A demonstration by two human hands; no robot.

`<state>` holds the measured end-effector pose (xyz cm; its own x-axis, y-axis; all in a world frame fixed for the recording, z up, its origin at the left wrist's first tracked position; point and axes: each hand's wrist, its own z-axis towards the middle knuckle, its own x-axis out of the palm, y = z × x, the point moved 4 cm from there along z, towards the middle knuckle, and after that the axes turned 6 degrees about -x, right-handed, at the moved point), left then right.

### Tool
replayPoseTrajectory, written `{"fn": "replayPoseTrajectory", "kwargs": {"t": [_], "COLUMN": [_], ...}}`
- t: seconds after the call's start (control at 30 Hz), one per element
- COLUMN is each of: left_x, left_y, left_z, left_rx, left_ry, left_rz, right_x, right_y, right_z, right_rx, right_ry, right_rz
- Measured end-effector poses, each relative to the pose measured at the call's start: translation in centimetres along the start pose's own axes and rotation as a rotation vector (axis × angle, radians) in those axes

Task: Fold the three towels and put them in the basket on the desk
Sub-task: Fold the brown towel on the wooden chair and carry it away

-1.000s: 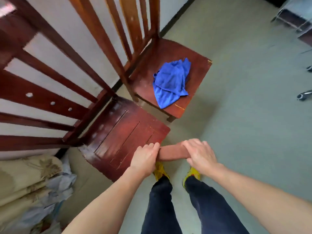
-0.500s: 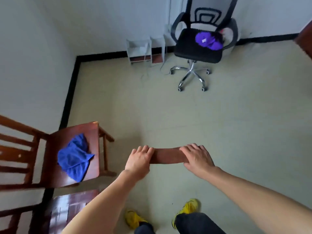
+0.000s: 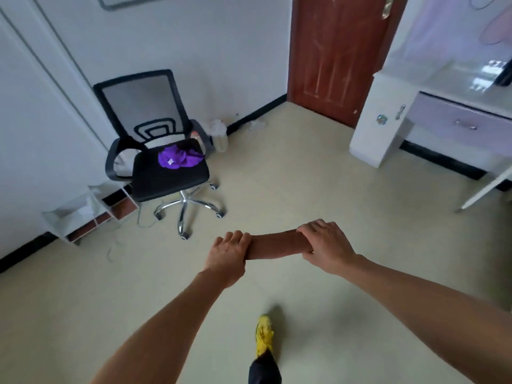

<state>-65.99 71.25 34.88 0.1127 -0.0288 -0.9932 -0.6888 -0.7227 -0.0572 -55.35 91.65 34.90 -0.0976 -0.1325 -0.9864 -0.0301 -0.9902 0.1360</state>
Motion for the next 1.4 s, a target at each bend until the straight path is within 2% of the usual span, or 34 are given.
{"fn": "replayPoseTrajectory", "kwargs": {"t": [0.33,0.6,0.8,0.97,1.13,1.4], "left_x": [-6.3,-8.6,-9.5,-12.2,-13.7,-14.8], "left_y": [-9.0,-22.5,-32.6,-39.1,-41.5,-44.9], "left_z": [26.8,43.2,56.1,67.0,76.4,98.1], "left_rx": [0.380,0.637,0.693,0.657,0.647,0.680], "left_ry": [-0.041,-0.044,-0.067,-0.119,-0.182,-0.199], "left_rz": [0.037,0.050,0.077,0.047,0.030,0.053], "right_x": [-5.0,-7.8,-9.2,-12.7,-14.7,-15.0], "right_y": [-19.5,-36.1,-51.4,-63.9,-72.3,-88.5], "right_z": [8.1,8.5,11.2,15.9,22.4,35.8], "right_rx": [0.331,0.580,0.631,0.591,0.560,0.575], "right_ry": [-0.143,-0.141,-0.143,-0.107,-0.071,-0.122], "right_rz": [-0.084,-0.151,-0.178,-0.264,-0.316,-0.326]}}
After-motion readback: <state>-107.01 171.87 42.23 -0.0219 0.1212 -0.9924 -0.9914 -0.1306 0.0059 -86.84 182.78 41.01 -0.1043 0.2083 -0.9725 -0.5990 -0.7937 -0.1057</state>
